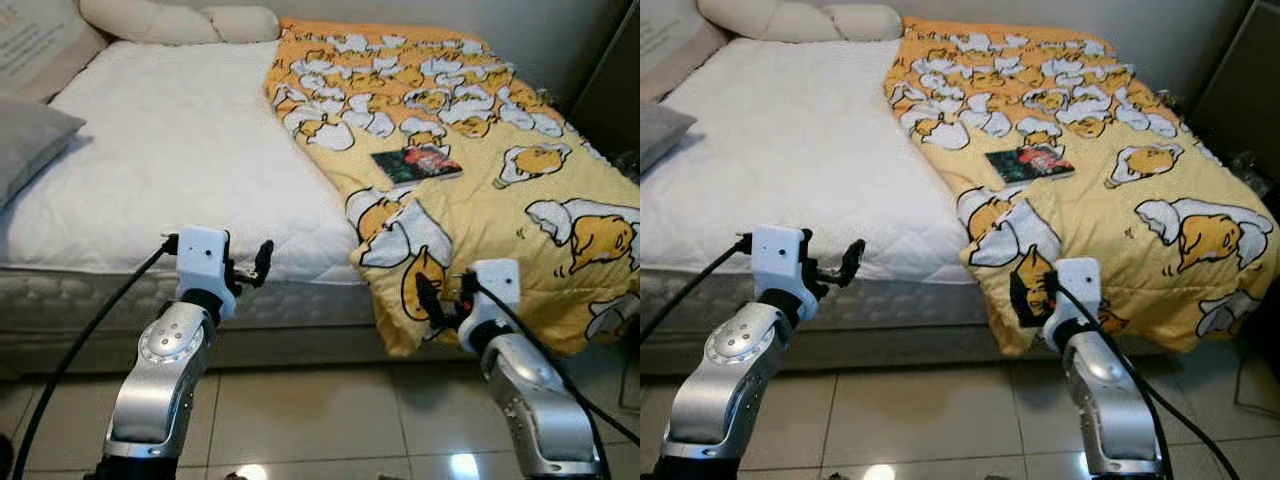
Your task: Clean up the room
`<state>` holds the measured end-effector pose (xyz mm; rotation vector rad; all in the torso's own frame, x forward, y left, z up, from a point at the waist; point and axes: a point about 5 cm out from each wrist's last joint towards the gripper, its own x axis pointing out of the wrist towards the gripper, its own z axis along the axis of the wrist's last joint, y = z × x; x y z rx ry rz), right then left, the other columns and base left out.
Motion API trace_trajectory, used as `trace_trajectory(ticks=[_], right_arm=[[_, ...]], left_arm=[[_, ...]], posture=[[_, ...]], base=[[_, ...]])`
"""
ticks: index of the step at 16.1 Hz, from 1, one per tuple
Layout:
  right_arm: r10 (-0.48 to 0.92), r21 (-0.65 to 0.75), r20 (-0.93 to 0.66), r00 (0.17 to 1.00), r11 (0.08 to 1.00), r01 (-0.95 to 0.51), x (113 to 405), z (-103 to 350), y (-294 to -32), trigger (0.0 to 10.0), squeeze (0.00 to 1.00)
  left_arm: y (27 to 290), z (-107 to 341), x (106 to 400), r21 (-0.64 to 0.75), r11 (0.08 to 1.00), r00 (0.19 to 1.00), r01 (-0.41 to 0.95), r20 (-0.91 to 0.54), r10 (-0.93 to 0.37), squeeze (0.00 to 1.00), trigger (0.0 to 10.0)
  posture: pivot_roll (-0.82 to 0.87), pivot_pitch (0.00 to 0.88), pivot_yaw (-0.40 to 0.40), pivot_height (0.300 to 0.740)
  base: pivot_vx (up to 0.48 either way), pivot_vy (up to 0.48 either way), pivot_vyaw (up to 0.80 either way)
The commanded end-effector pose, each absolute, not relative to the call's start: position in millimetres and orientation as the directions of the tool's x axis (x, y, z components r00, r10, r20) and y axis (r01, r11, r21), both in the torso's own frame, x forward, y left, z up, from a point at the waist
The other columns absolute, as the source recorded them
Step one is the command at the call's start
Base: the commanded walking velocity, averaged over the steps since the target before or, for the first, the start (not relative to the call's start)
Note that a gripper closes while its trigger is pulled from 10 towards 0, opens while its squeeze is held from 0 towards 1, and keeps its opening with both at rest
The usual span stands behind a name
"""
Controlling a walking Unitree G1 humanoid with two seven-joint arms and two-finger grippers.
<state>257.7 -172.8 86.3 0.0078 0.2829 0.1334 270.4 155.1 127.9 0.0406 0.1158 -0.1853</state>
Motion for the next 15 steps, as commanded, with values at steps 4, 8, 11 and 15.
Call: trace_trajectory(ticks=[4,8,11,15], right_arm=[[0.134,0.007,-0.262,0.956,0.99,-0.137,263.5,91.2,-171.0,10.0,0.0],[0.156,0.019,-0.261,0.952,0.987,-0.157,265.0,91.6,-167.3,10.0,0.0],[0.165,0.023,-0.263,0.951,0.986,-0.165,265.7,91.3,-166.3,10.0,0.0],[0.165,0.029,-0.261,0.951,0.986,-0.163,270.9,93.1,-166.7,10.0,0.0]], left_arm=[[157.3,133.8,271.1,0.025,0.981,0.978,0.191,-0.087,-0.189,0.65,10.0],[157.8,134.2,271.0,0.023,0.981,0.978,0.191,-0.086,-0.189,0.65,10.0],[157.9,132.9,270.1,0.027,0.981,0.977,0.194,-0.091,-0.191,0.65,10.0],[156.9,132.9,271.1,0.039,0.978,0.975,0.203,-0.097,-0.199,0.64,10.0]], posture=[[-0.01,0.0,-0.027,0.74],[0.0,0.0,-0.031,0.74],[0.0,0.0,-0.03,0.74],[0.0,0.0,-0.03,0.74]], base=[[0.413,0.0,0.0],[0.421,0.0,0.0],[0.421,0.0,0.0],[0.424,0.0,0.0]])
